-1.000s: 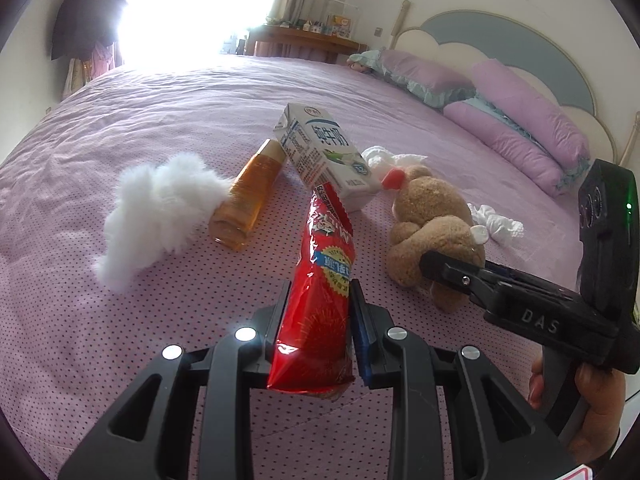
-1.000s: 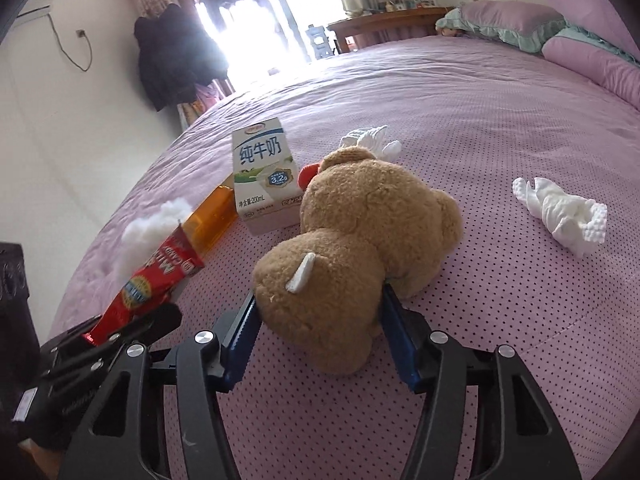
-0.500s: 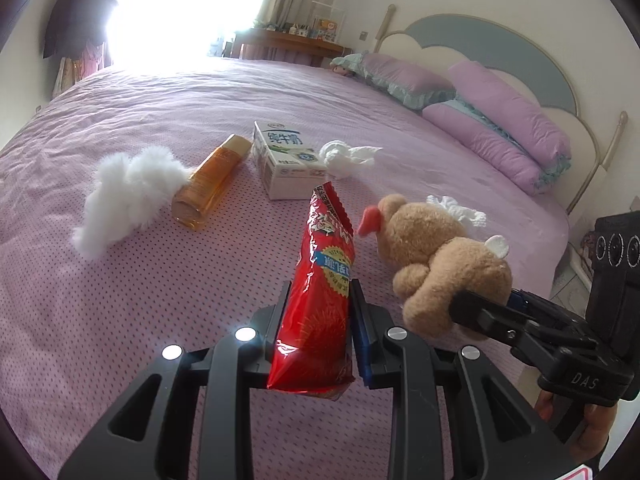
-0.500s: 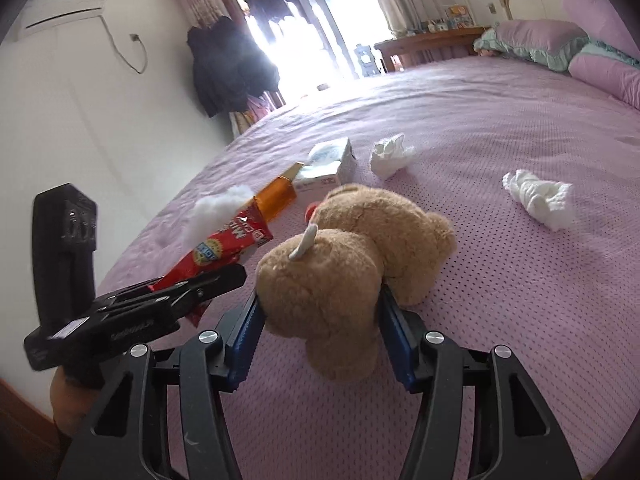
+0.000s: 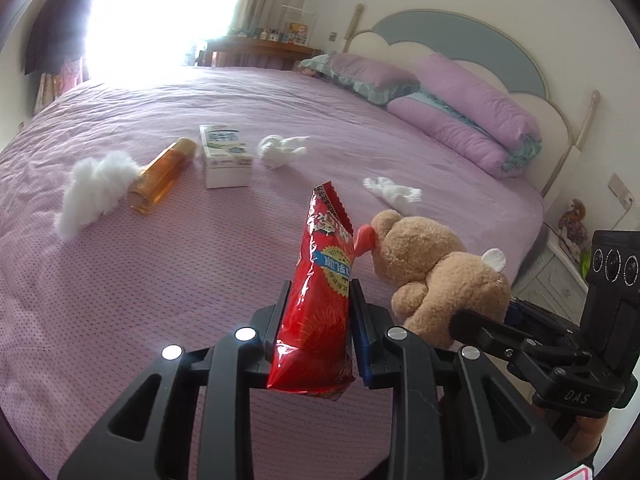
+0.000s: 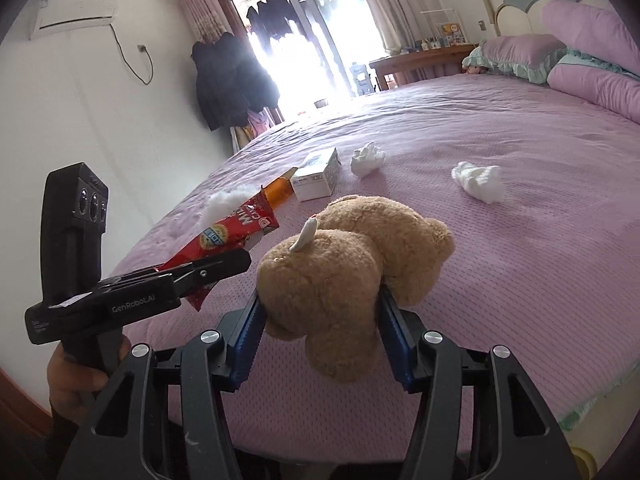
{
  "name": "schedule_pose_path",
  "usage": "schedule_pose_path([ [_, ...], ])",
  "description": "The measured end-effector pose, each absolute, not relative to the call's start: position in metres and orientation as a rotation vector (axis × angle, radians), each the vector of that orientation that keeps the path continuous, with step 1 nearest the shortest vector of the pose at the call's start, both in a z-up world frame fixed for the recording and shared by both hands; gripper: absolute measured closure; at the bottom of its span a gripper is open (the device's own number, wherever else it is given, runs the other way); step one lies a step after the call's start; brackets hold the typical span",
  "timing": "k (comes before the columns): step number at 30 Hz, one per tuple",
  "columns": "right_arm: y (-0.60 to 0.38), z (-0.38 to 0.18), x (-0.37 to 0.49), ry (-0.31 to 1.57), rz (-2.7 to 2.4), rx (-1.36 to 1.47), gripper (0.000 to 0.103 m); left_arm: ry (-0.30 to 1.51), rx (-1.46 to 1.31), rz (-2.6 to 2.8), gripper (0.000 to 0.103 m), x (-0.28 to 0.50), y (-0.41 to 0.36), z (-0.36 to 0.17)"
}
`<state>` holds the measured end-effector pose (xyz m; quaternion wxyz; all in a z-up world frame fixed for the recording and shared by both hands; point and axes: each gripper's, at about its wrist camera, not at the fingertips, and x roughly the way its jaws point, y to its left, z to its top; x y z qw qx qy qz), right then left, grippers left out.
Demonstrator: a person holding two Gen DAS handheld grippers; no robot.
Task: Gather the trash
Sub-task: 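Carry the wrapper and teddy bear off the bed over the yellow bin, then open both tools to drop the wrapper and teddy bear into the bin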
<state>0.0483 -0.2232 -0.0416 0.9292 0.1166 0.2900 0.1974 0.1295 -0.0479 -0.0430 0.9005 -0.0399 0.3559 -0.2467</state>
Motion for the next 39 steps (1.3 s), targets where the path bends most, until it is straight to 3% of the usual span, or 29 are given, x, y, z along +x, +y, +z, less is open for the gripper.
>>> schedule_pose_path([
  [12,-0.333,-0.045,-0.071,0.558,0.122,0.338,0.050,0.785,0.017,-0.777,0.075,0.068,-0.151,-0.054],
  [27,-0.458,-0.217,-0.154,0.878,-0.256,0.704,0.050,1.240,0.252,-1.055,0.075,-0.011,-0.323,-0.206],
  [28,-0.460,-0.224,-0.153,0.894,-0.257,0.721,0.050,1.261,0.268,-1.048,0.062,-0.014,-0.329,-0.214],
  [29,-0.461,-0.234,-0.154,0.914,-0.253,0.742,0.050,1.287,0.274,-1.043,0.037,-0.013,-0.333,-0.221],
  [30,-0.462,-0.240,-0.155,0.927,-0.249,0.753,0.050,1.303,0.277,-1.040,0.029,-0.014,-0.336,-0.227],
  [34,-0.468,-0.256,-0.162,0.976,-0.262,0.744,0.050,1.355,0.297,-1.012,0.021,-0.009,-0.341,-0.239],
  [39,-0.463,-0.271,-0.164,1.036,-0.270,0.721,0.048,1.362,0.298,-1.016,0.019,-0.006,-0.334,-0.239],
])
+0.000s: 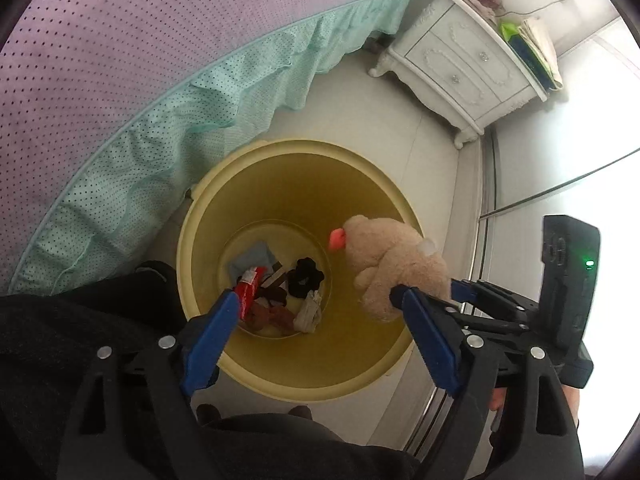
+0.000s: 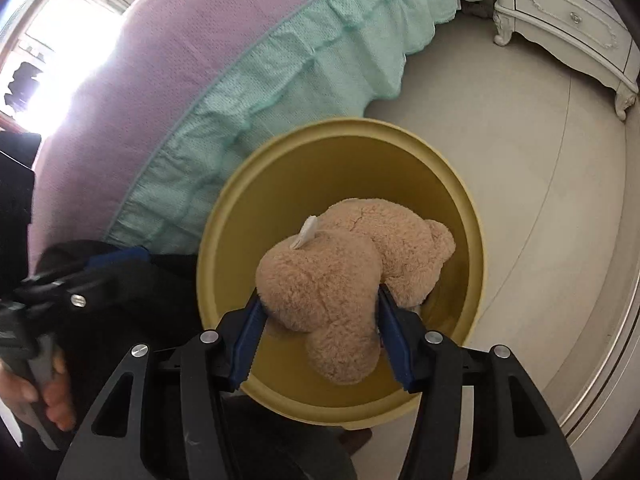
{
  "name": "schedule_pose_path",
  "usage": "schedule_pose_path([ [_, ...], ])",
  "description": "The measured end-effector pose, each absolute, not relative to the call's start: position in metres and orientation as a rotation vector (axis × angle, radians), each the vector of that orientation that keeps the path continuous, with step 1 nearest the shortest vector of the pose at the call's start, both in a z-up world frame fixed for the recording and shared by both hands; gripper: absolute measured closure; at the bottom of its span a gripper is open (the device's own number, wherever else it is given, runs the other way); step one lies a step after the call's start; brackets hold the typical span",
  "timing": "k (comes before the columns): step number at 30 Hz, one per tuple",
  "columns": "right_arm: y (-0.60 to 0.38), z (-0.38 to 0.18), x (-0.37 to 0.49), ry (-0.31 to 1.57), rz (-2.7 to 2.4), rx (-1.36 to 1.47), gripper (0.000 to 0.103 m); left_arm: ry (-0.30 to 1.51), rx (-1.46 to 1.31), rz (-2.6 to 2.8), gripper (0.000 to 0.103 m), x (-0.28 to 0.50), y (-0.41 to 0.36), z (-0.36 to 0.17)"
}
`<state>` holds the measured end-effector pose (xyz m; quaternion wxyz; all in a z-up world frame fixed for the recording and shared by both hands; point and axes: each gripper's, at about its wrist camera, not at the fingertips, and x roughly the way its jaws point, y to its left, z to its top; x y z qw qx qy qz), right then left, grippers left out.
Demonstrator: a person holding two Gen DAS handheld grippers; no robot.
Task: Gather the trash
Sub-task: 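Open both tools to drop the wrapper and teddy bear into the bin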
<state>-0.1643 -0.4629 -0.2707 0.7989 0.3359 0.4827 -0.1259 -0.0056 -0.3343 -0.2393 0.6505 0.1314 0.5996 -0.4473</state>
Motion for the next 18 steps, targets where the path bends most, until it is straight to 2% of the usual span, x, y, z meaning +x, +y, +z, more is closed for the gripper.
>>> schedule_pose_path([
  [1,-0.461,-0.273,-0.163,1.056,-0.265,0.712,0.046,1.357,0.301,-1.017,0.019,-0.005,-0.334,-0.238],
  [2,-0.459,-0.273,-0.160,1.076,-0.263,0.699,0.037,1.352,0.302,-1.022,0.019,-0.004,-0.333,-0.237],
  [3,-0.458,-0.275,-0.157,1.092,-0.266,0.687,0.021,1.348,0.304,-1.021,0.019,-0.004,-0.332,-0.236],
  [4,-0.457,-0.274,-0.157,1.091,-0.273,0.686,0.016,1.343,0.307,-1.021,0.019,-0.005,-0.334,-0.235],
  [11,-0.456,-0.251,-0.157,1.002,-0.243,0.682,0.017,1.272,0.295,-1.018,0.019,-0.003,-0.326,-0.216],
  [15,-0.448,-0.212,-0.152,0.844,-0.177,0.653,0.017,1.142,0.241,-0.995,0.019,0.006,-0.301,-0.172],
  [18,-0.428,-0.172,-0.136,0.722,-0.087,0.575,0.017,1.025,0.183,-0.943,0.015,0.014,-0.268,-0.134],
])
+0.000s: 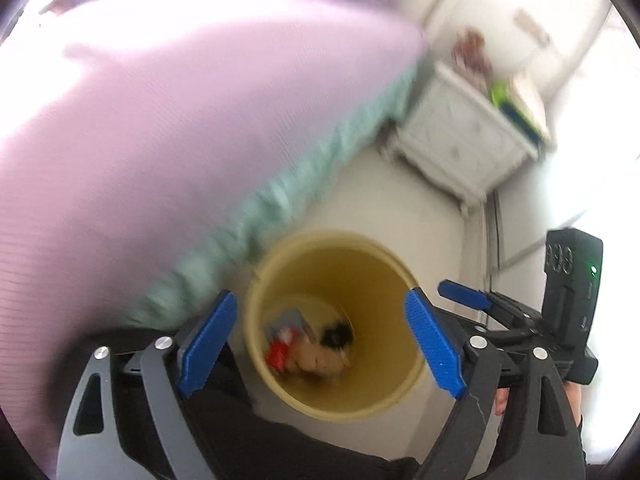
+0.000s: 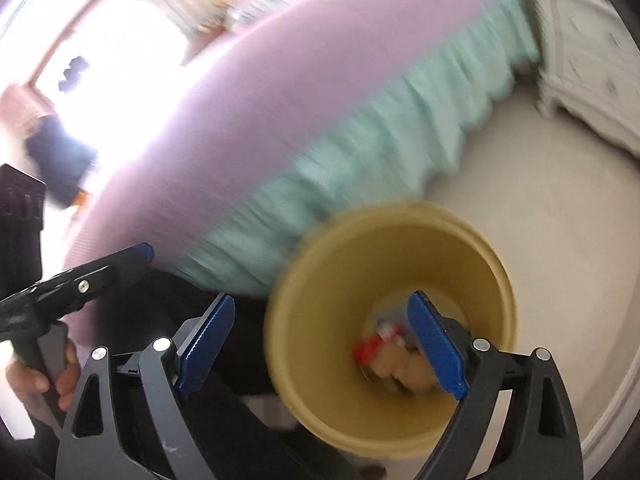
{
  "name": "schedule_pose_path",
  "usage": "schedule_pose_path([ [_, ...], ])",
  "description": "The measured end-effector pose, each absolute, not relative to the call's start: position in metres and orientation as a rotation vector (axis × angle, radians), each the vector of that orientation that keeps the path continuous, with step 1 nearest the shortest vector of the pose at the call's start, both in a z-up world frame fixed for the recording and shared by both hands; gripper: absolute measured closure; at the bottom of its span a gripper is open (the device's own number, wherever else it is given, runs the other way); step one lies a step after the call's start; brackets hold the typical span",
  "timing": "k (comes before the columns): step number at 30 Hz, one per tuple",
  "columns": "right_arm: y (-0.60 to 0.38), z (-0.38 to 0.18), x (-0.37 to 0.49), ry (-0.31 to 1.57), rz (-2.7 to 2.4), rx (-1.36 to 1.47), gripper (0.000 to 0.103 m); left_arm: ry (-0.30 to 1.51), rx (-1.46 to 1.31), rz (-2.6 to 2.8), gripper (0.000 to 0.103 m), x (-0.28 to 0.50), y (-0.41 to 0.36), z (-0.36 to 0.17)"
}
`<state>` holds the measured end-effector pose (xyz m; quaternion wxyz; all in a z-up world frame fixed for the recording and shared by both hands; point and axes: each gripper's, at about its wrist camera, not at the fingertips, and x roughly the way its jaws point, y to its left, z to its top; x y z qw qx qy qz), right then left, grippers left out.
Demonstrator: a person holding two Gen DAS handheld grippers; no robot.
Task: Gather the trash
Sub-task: 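Open both tools to drop the wrapper and teddy bear into the bin, then move both tools back to the bed toward the white plush and orange bottle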
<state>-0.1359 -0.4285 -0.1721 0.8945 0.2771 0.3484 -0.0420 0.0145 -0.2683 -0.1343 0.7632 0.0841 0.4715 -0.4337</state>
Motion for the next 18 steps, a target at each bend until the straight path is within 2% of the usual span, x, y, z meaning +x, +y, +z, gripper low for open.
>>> schedule_pose_path([
  [8,-0.339,-0.079,-0.051,0.519,0.250,0.349,0.009,0.739,0.056,-0.606,0.004,0.047,-0.139,-0.046],
  [18,-0.229,-0.032,0.054,0.462,0.527,0.174,0.009,0.642,-0.054,-0.224,0.004,0.105,0.011,-0.004],
])
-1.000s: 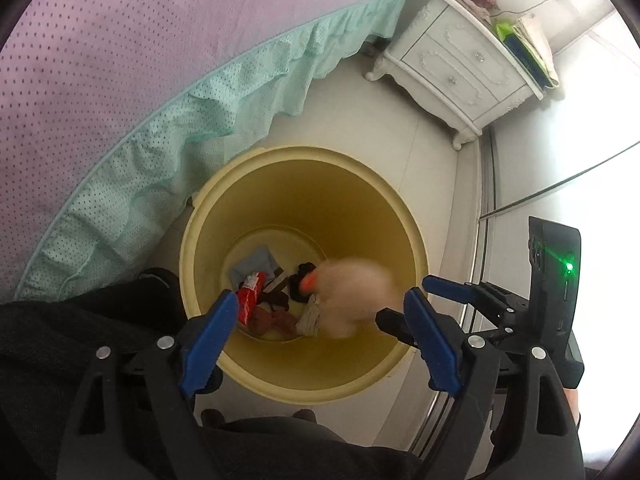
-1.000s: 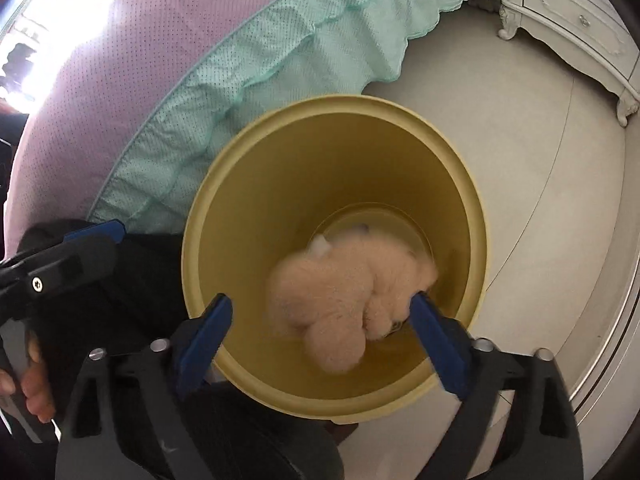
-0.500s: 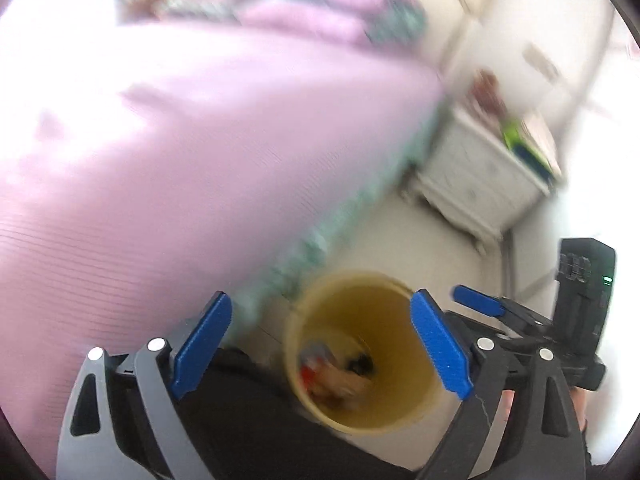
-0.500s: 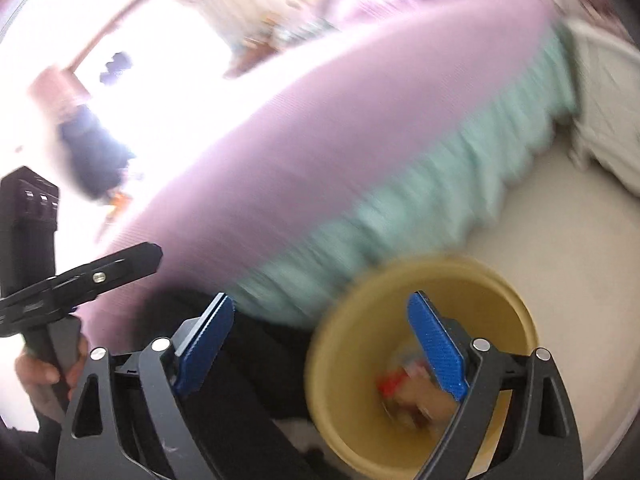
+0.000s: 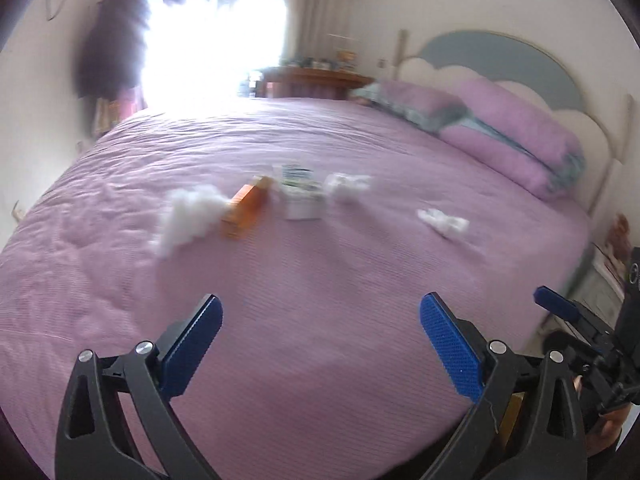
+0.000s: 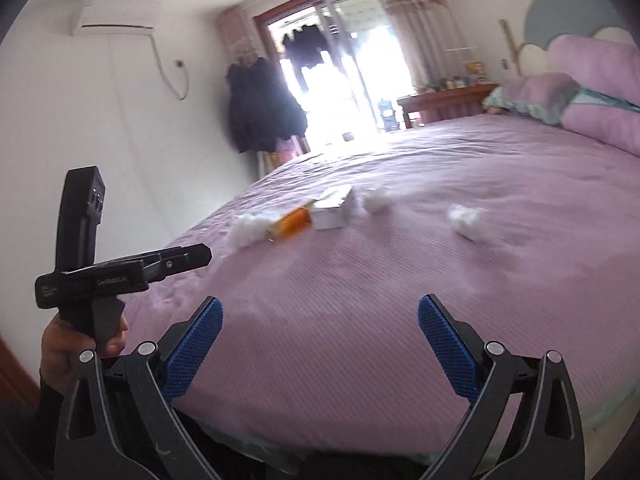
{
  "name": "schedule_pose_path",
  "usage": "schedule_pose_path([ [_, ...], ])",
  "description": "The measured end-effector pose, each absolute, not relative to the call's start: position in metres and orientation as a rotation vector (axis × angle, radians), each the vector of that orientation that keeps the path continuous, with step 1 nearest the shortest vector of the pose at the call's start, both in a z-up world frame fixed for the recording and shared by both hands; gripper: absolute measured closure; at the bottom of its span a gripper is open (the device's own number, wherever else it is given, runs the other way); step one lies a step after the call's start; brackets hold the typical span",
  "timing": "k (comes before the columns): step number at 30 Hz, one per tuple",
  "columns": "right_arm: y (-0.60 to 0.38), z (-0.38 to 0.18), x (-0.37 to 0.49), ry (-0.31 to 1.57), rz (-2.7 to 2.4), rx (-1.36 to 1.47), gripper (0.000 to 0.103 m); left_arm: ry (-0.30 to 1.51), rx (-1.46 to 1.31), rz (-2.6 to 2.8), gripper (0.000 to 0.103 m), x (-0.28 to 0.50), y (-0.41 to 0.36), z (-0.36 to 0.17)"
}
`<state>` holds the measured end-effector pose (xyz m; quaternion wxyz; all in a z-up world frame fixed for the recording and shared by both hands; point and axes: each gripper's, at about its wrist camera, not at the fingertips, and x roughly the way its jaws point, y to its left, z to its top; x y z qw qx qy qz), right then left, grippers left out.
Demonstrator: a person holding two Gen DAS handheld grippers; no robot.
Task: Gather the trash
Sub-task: 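Move both tools back to the bed toward the white plush and orange bottle, then grasp the white fluffy plush with the left tool and lift it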
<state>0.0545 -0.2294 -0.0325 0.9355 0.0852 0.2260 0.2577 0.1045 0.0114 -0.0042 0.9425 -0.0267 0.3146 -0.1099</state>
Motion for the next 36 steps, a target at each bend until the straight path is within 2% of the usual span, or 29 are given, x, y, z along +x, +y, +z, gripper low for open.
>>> schedule_pose_path([
  [10,-0.170,-0.038,0.117,0.536,0.635,0.156,0.009,0.716,-0.142,-0.080,0.004,0.181,0.100,-0.026],
  [28,-0.144,-0.053,0.180,0.627,0.687,0.164,0.009,0.807,-0.279,-0.156,0.004,0.279,0.153,-0.067],
  [36,-0.143,-0.060,0.189,0.662,0.691,0.193,0.009,0.847,-0.255,-0.188,0.004,0.306,0.146,-0.082],
])
